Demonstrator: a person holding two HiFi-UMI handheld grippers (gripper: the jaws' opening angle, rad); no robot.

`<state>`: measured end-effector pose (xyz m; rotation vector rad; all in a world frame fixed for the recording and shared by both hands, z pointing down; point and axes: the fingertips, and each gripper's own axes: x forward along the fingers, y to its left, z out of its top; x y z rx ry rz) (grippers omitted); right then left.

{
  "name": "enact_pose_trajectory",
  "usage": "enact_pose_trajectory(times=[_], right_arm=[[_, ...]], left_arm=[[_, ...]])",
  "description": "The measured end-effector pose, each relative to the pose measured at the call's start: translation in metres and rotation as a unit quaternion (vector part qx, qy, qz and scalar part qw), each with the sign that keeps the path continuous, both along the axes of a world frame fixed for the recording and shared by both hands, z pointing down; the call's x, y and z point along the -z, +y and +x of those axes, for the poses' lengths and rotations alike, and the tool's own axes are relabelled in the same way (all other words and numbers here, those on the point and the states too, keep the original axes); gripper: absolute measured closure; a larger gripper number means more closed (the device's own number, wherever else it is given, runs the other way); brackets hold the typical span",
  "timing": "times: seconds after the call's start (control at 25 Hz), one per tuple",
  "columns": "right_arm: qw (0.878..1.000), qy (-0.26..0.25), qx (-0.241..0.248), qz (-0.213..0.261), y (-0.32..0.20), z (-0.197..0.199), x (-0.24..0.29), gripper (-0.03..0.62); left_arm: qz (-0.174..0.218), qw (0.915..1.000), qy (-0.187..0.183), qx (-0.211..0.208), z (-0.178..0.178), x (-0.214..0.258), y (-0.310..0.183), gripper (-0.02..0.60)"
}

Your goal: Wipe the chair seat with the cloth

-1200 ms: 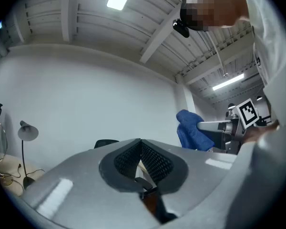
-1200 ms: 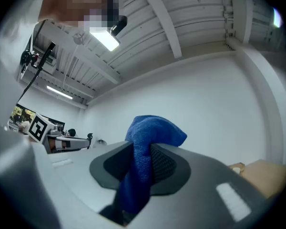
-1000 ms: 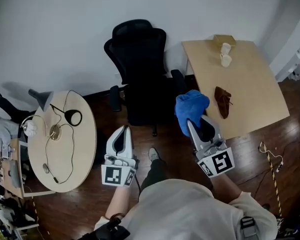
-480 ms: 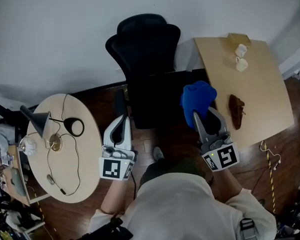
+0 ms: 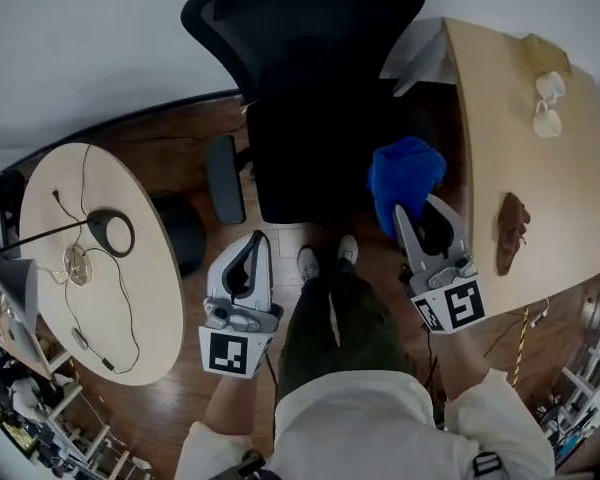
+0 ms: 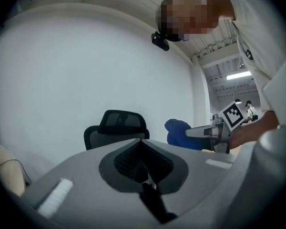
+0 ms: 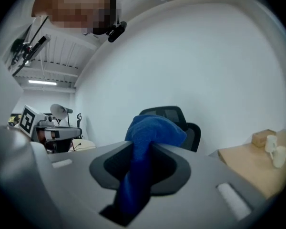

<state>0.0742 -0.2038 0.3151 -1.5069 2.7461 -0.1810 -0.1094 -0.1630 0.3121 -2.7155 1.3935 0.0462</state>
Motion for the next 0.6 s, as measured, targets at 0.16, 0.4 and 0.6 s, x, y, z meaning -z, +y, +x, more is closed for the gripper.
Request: enact_pose_trajectory(times=[0.16,0.4,0.6], right_arm=[[0.999,-0.005,0.001,-0.051,-0.013,-0.004,-0.173,0.496],[0.993,-0.01,0.009,-0.116,-0.063,-0.041,-0.323,0.496],[0.976,-0.009,0.055,-0.212,-0.141,-0.145,-0.478,0.497]], left_arm=[[-0.005,0.9999,-0.012,0.01,-0.003,-0.14,-0.003,0.581],[-0.028,0.9985,0.005,0.047,-0.028,-0.217,-0.015,0.581],[-0.036,0.9975,0.014,0.06,-0.034,-0.232,-0.009,0.581]])
